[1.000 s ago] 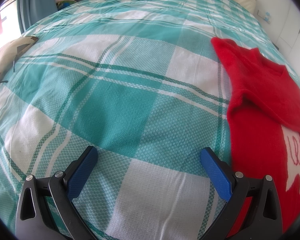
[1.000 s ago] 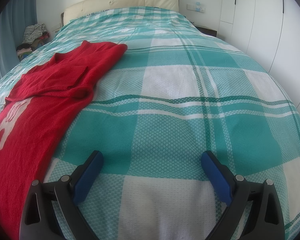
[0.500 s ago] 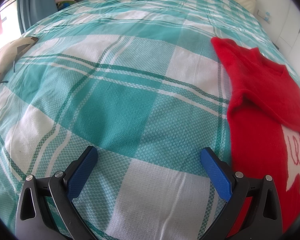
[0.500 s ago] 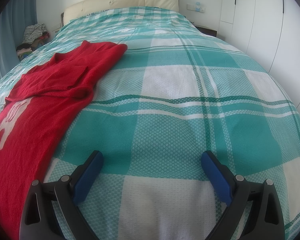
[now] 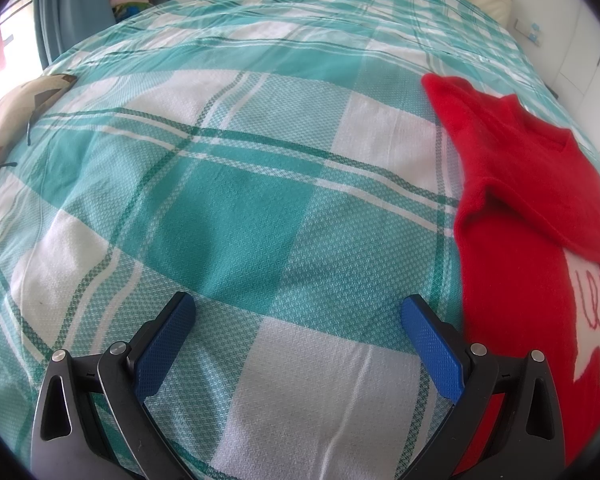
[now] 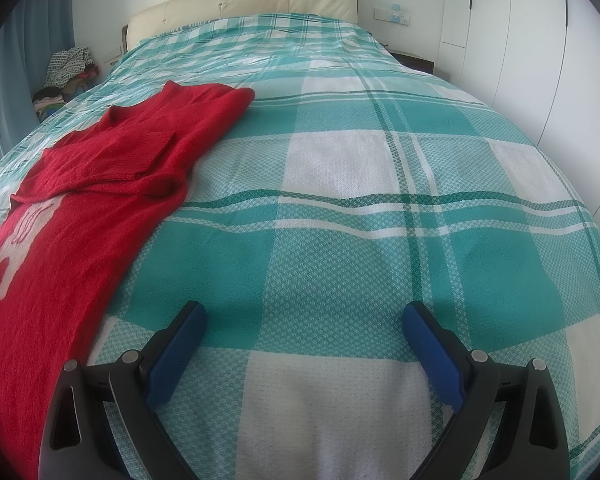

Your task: Fold small clothes

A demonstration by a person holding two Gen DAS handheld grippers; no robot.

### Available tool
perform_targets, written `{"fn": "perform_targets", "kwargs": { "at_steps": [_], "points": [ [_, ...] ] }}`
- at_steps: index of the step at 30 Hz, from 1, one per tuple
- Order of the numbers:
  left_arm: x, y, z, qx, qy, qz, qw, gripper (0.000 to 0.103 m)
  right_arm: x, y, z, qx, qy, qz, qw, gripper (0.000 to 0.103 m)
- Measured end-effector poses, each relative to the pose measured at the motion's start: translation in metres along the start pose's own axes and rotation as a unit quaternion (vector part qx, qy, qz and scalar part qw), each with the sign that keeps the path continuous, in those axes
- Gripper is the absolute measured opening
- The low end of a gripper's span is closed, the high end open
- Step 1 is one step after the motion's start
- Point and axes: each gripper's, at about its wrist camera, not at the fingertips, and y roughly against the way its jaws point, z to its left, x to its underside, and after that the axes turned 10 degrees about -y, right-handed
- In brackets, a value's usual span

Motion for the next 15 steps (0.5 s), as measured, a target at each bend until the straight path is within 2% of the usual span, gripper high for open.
{"fn": "perform_targets", "kwargs": {
  "at_steps": [15],
  "points": [
    [-0.0002,-0.0001,-0.0010,-0.001,0.000,0.000,1.0000,0.103,0.0001,-0.0001,0.0001,0.000,0.000,0.000,1.000,0.098]
  ]
}}
